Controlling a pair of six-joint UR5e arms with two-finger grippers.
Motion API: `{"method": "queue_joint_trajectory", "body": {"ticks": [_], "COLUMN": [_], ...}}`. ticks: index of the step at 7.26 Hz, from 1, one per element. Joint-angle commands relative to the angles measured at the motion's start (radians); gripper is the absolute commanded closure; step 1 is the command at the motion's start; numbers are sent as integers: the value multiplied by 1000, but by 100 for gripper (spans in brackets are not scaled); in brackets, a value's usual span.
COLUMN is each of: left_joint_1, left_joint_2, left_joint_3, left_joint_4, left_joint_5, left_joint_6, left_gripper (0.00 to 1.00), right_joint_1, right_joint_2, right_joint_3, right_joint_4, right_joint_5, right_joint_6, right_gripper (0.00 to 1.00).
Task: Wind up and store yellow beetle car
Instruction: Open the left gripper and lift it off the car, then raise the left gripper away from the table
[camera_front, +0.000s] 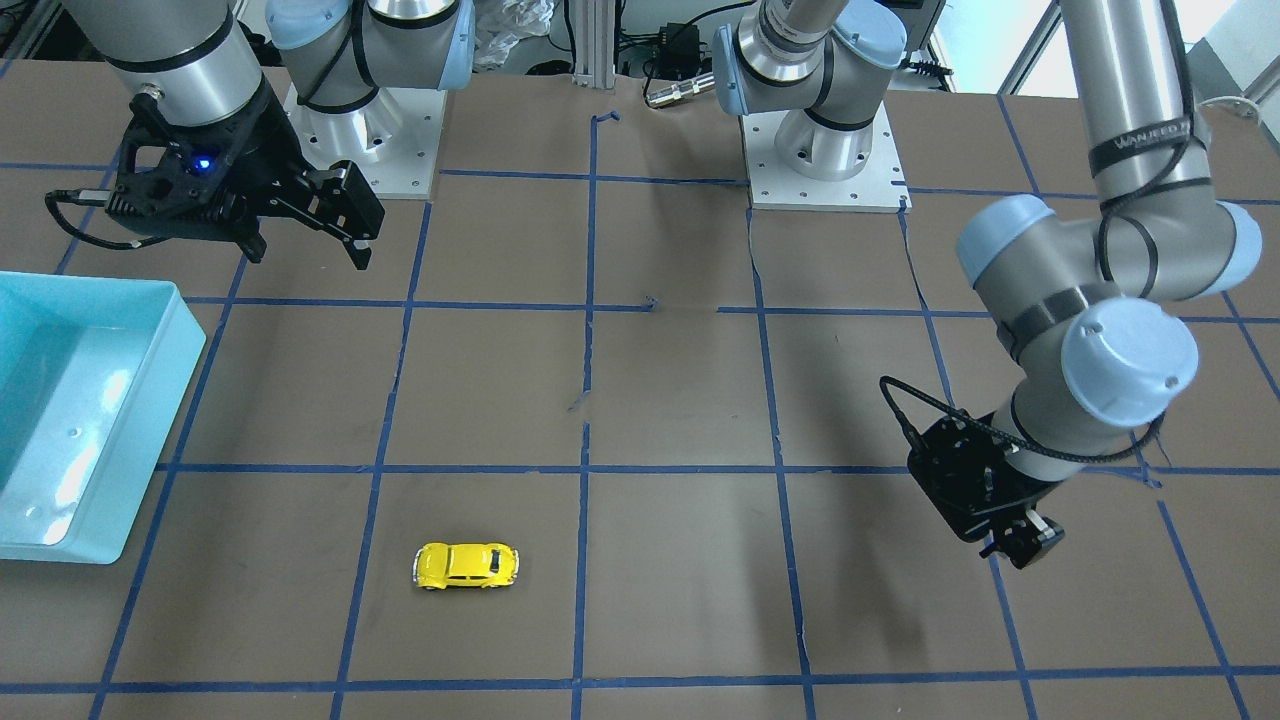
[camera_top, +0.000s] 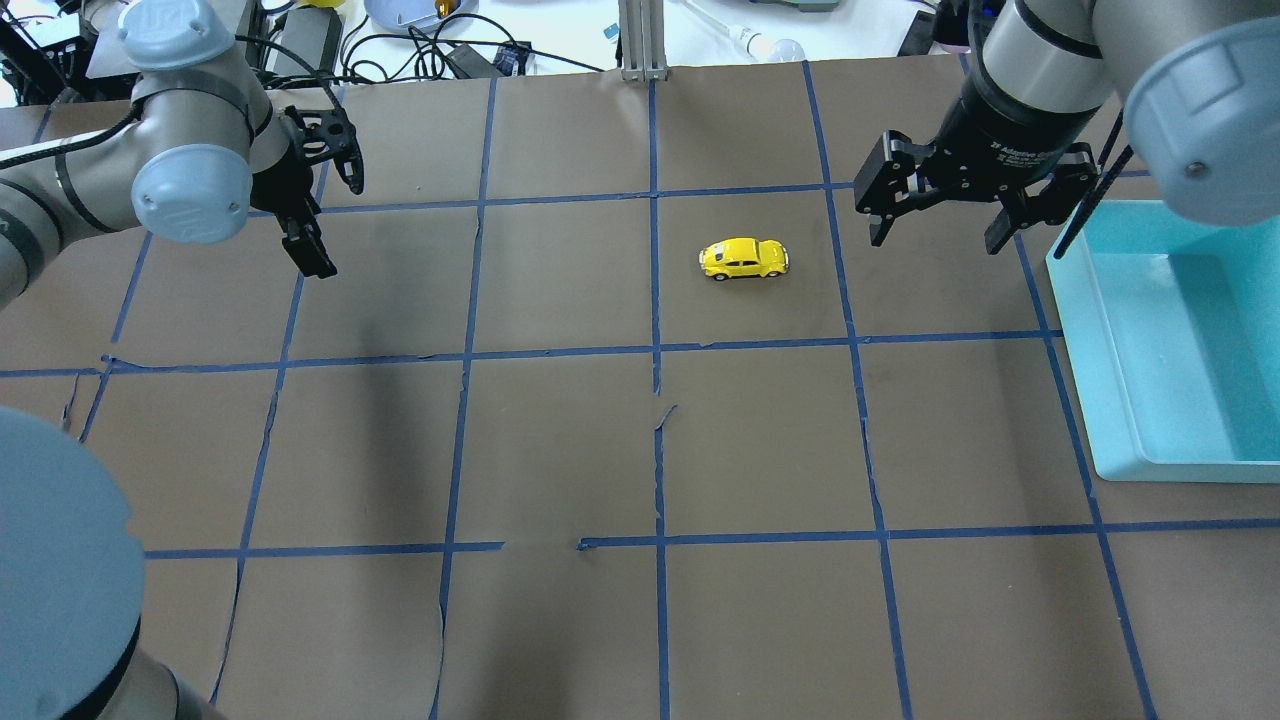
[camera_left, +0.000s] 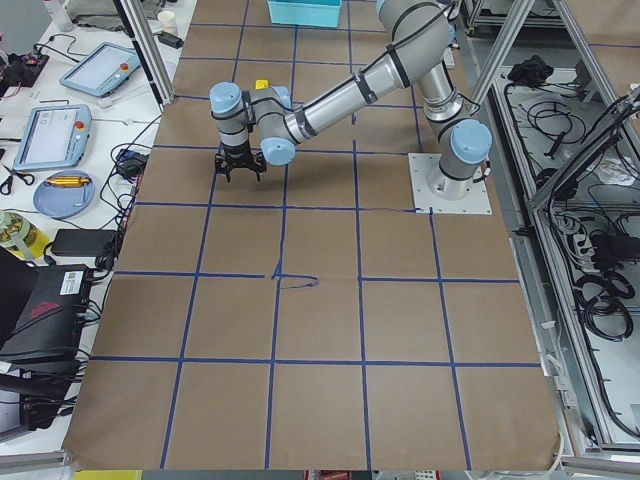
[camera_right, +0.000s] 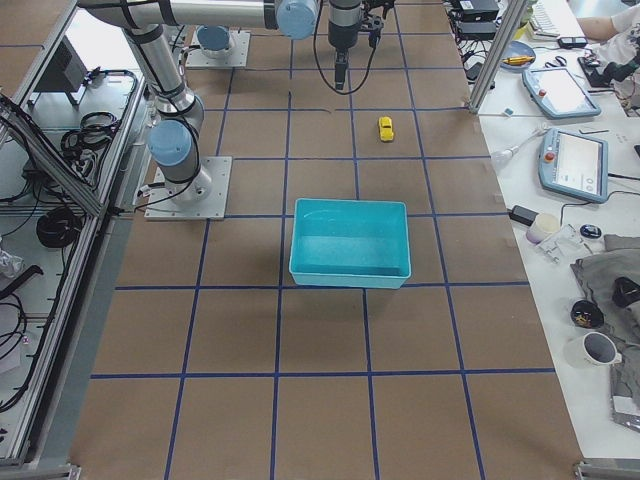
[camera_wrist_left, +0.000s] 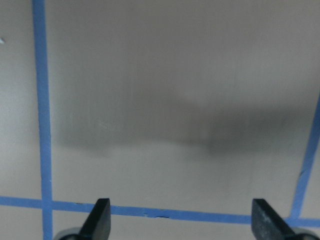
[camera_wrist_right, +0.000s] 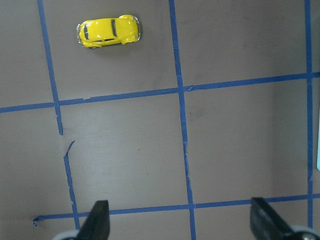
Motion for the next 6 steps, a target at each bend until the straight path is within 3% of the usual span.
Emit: {"method": "queue_joint_trajectory", "body": {"ticks": [1, 3, 4, 6], "left_joint_1": [-81, -121, -123, -132], "left_joint_2": [206, 385, 428, 450], "left_joint_3": [-61, -45, -16, 8], "left_joint_4": [-67, -378, -469, -508], "left_joint_5": [-27, -26, -17, -33], "left_joint_6": [-463, -750, -800, -1082], "left_gripper": [0, 0, 0, 0], "right_joint_1": [0, 0, -3, -4], "right_joint_2": [0, 2, 3, 5], "right_joint_3": [0, 0, 0, 0], "right_joint_4": [0, -1, 0, -14], "right_joint_5": [-1, -1, 1, 4], "right_joint_6": [-1, -4, -4, -3], "right_gripper": [0, 0, 0, 0]}}
